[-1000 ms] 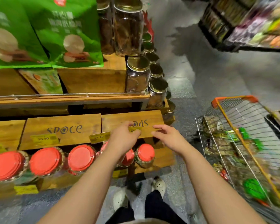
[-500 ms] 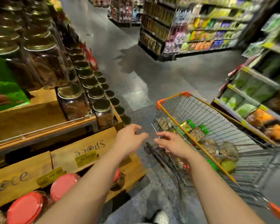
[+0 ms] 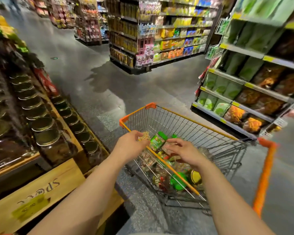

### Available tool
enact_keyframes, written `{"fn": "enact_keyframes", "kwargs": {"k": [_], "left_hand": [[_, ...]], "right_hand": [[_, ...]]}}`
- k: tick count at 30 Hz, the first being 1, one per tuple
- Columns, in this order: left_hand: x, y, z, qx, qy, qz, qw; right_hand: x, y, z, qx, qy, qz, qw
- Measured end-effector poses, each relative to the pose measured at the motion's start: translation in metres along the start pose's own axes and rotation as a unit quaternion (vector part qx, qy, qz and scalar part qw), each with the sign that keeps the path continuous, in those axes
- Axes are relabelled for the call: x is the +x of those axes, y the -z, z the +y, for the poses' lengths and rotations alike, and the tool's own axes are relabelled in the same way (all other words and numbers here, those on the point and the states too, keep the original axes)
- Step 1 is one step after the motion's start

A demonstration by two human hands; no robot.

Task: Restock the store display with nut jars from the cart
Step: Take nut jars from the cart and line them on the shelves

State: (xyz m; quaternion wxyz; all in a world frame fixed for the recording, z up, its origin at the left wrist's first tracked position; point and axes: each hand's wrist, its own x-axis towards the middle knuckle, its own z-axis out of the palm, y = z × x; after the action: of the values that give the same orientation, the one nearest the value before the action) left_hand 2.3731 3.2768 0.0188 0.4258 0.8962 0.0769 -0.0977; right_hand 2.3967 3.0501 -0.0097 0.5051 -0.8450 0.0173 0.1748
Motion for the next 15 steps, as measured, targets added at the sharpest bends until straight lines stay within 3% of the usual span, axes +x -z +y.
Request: {"fn": "enact_keyframes", "kwargs": {"k": [15], "left_hand": [[0.072, -0.057, 0.054, 0.019, 0.005, -0.044, 0.999]], "right_hand": [[0.042, 0.071, 0.051, 0.107, -0.064, 0.035, 0.992]]}}
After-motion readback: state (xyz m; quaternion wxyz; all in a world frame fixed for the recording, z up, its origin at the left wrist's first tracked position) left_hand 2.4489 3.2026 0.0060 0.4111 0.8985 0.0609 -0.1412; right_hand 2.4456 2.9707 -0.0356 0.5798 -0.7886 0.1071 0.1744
